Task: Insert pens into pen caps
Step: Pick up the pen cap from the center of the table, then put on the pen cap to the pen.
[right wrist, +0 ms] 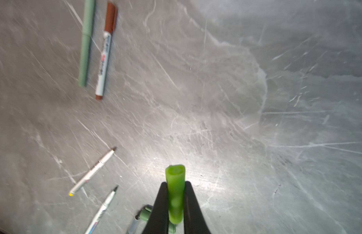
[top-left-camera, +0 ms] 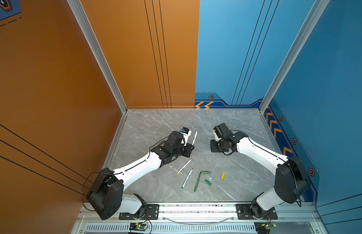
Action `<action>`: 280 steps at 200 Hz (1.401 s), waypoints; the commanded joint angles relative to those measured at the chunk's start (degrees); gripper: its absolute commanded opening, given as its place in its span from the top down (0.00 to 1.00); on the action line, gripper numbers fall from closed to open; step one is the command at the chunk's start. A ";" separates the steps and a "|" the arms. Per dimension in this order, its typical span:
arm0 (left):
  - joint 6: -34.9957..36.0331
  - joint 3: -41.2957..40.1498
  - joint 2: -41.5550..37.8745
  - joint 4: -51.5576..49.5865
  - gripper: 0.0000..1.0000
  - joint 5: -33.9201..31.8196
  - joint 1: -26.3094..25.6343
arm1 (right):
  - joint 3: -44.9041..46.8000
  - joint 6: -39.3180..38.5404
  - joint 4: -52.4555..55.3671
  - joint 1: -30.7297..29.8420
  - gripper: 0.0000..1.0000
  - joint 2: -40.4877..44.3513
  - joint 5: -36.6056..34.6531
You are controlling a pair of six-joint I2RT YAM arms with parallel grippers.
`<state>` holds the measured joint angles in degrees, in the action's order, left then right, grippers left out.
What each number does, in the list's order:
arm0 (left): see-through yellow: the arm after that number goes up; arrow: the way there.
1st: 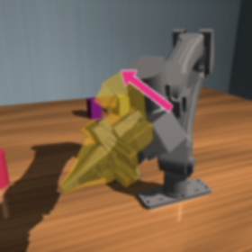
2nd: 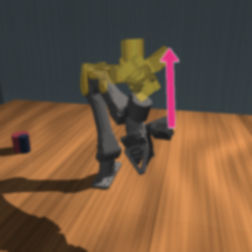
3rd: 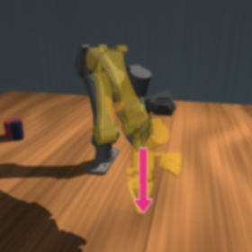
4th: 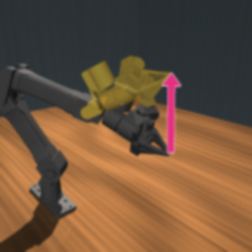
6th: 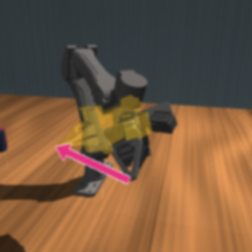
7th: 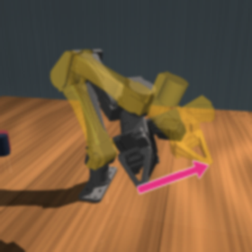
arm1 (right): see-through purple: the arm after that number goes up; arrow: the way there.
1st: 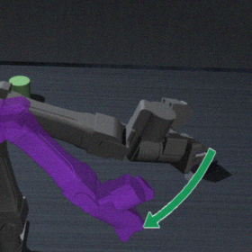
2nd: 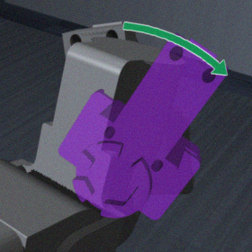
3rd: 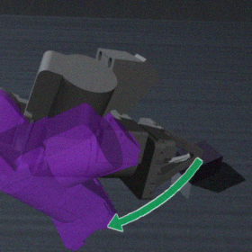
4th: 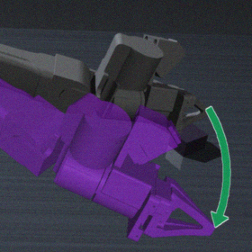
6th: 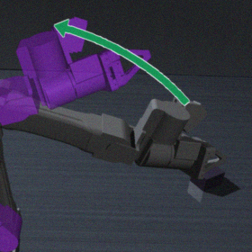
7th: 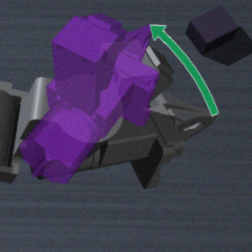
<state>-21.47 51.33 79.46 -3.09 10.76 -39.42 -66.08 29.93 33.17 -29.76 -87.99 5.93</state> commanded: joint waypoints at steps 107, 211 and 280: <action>4.19 6.08 8.35 -1.61 1.00 -0.04 -8.22 | 3.66 19.02 -20.94 5.46 1.00 5.23 10.20; 3.16 5.24 7.73 -0.79 1.00 -1.43 -7.77 | 5.01 17.97 -20.16 5.58 1.00 6.63 8.72; 1.54 4.69 8.10 0.59 1.00 -1.72 -6.81 | 5.60 17.88 -19.12 4.80 1.00 8.06 8.91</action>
<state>-18.90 56.03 87.46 -3.68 10.13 -46.78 -61.43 48.07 13.30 -24.43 -81.30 15.00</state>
